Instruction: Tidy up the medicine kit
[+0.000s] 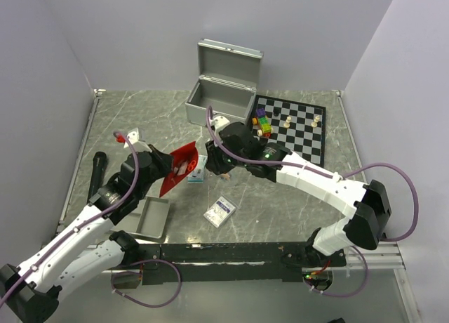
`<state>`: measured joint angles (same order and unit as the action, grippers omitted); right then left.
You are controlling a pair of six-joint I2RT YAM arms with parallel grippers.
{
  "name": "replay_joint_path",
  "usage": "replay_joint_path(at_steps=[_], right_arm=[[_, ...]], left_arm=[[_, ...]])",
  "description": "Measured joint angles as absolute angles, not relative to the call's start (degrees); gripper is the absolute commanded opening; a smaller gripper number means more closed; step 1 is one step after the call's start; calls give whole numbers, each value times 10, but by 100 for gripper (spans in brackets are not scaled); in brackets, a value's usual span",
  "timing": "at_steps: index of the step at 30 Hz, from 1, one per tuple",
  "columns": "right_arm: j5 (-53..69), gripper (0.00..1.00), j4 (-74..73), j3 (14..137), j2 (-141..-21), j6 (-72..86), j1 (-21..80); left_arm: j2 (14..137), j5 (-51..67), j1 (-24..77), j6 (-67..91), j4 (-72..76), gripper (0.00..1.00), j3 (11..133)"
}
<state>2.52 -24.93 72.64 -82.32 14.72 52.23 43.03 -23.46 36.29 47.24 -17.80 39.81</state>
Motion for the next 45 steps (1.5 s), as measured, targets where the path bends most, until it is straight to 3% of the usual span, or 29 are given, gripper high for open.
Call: replay_joint_path(at_steps=[23,31,40,45], right_arm=[[51,26,-203,794,-889,160,533],[34,61,-214,810,-922,169,530],[-16,68,-225,782,-866,171,522],[-28,67,-221,708,-784,182,446]], left_arm=[[440,-134,378,480,-114,1,396],[426,-135,380,480,-115,1,395],[422,-174,381,479,-134,1,394],[399,-227,381,477,-177,1,394]])
